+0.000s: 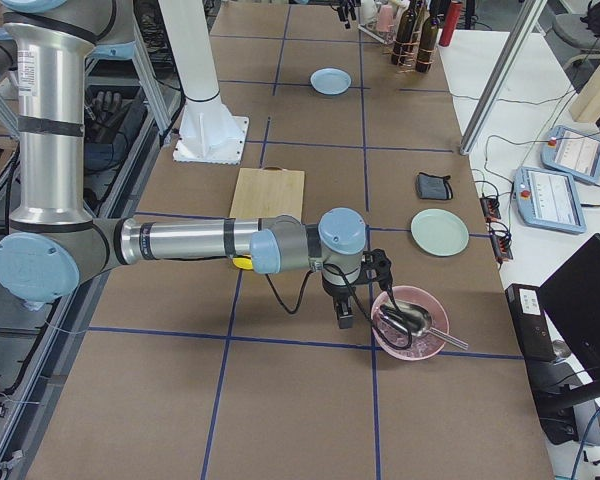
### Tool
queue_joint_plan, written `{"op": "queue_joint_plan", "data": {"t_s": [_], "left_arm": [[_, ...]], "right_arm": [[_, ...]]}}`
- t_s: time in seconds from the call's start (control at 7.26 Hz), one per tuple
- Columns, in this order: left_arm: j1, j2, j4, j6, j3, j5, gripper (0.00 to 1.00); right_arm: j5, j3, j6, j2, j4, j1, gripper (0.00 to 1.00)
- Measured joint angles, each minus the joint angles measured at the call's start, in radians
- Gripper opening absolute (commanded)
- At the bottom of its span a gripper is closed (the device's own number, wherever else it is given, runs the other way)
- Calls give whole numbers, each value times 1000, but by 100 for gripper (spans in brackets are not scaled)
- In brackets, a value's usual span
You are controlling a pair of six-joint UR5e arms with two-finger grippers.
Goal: Pick orange to plate
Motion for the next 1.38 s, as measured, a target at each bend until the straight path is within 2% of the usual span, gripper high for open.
{"op": "queue_joint_plan", "data": {"t_s": [0.41,0.96,1.1,1.24,1.38], "left_arm": [[180,-7,-145,-260,84,140,57],[277,-34,-158,-331,133,225,53],[292,-38,-159,-335,137,236,44],[300,-40,-159,-337,139,241,22],[304,-40,-159,-337,140,244,21]], "right_arm": [[0,0,3,-2,0,0,100],[0,-2,3,-2,0,0,100],[0,-4,3,-2,0,0,100],[0,-5,3,-2,0,0,100],[0,-6,3,-2,0,0,100]]}}
